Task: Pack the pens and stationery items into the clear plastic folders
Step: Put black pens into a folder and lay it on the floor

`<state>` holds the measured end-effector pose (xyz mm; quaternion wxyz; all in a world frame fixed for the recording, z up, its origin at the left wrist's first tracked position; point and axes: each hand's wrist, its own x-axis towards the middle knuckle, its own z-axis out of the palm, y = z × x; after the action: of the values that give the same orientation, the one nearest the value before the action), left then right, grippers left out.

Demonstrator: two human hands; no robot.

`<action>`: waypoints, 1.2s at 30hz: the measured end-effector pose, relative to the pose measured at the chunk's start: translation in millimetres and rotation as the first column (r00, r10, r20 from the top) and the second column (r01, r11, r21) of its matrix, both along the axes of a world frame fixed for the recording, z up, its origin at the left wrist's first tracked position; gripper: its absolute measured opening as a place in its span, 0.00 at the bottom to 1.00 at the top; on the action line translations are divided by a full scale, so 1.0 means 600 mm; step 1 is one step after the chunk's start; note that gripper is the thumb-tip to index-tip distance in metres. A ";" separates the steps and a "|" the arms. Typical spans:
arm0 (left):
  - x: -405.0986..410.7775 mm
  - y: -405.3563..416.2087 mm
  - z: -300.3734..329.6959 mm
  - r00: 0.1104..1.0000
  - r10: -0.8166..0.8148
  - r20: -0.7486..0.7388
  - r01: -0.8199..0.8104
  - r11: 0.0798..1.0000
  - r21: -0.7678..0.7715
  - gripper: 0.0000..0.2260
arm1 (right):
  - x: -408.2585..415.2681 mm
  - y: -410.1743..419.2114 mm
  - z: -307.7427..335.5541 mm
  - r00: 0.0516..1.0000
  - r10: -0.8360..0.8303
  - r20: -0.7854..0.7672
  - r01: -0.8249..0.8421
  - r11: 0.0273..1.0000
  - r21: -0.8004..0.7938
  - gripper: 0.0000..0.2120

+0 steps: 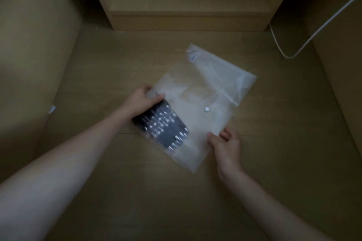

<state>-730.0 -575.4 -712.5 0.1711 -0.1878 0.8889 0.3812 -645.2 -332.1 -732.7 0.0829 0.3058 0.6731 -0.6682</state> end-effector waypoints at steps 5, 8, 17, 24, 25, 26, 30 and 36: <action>0.041 -0.015 0.004 0.986 0.163 0.023 -0.162 0.934 0.317 0.14 | -0.023 0.011 -0.004 0.997 0.056 0.048 -0.057 0.998 0.017 0.20; 0.063 -0.013 0.002 0.969 0.244 -0.038 -0.198 0.860 0.470 0.06 | -0.036 0.021 0.006 0.998 0.010 0.059 -0.009 1.000 -0.007 0.15; 0.088 0.022 0.048 0.854 0.518 -0.052 -0.291 0.558 0.777 0.06 | -0.046 0.042 0.067 0.967 0.229 -0.109 -0.251 0.930 -0.268 0.06; 0.073 0.047 0.159 0.783 0.544 -0.302 -0.045 0.533 0.845 0.09 | -0.133 0.073 0.210 0.868 0.217 -0.446 -0.308 0.941 -0.142 0.06; 0.066 0.048 0.167 0.779 0.544 -0.311 -0.047 0.547 0.836 0.10 | -0.146 0.071 0.223 0.849 0.261 -0.460 -0.329 0.941 -0.074 0.07; 0.060 0.050 0.172 0.785 0.534 -0.313 -0.072 0.581 0.811 0.10 | -0.152 0.067 0.229 0.839 0.321 -0.440 -0.351 0.936 0.014 0.08; 0.044 0.044 0.185 0.774 0.524 -0.356 -0.068 0.627 0.776 0.12 | -0.169 0.064 0.228 0.778 0.465 -0.422 -0.420 0.885 0.201 0.05; 0.045 0.056 0.186 0.823 0.421 -0.380 0.010 0.659 0.752 0.15 | -0.183 0.070 0.263 0.780 0.358 -0.512 -0.366 0.926 0.091 0.04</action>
<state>-703.1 -541.5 -600.7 -0.0645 -0.0966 0.6461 0.7544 -755.2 -290.0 -575.1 0.0267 -0.0218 0.7115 -0.7018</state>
